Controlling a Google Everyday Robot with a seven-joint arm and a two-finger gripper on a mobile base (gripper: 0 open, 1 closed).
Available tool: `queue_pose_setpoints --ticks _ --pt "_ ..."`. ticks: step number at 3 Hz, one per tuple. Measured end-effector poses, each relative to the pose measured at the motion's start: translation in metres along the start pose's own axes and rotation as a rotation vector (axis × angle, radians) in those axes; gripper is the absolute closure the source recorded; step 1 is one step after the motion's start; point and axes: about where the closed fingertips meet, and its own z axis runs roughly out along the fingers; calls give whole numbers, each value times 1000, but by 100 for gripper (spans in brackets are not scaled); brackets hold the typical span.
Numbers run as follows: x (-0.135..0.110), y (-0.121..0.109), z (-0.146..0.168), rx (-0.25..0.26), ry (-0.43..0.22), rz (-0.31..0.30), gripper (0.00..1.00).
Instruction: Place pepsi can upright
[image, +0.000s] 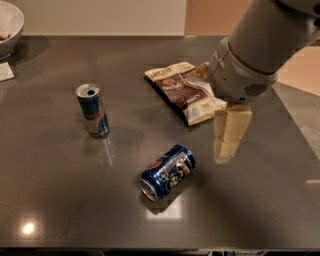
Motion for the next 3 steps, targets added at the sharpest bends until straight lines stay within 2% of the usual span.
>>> queue_pose_setpoints --ticks 1,2,3 --pt "-35 16 20 -41 -30 -173 0" --pt "-59 34 42 -97 -33 -314 0" --pt "-71 48 64 -150 -15 -410 0"
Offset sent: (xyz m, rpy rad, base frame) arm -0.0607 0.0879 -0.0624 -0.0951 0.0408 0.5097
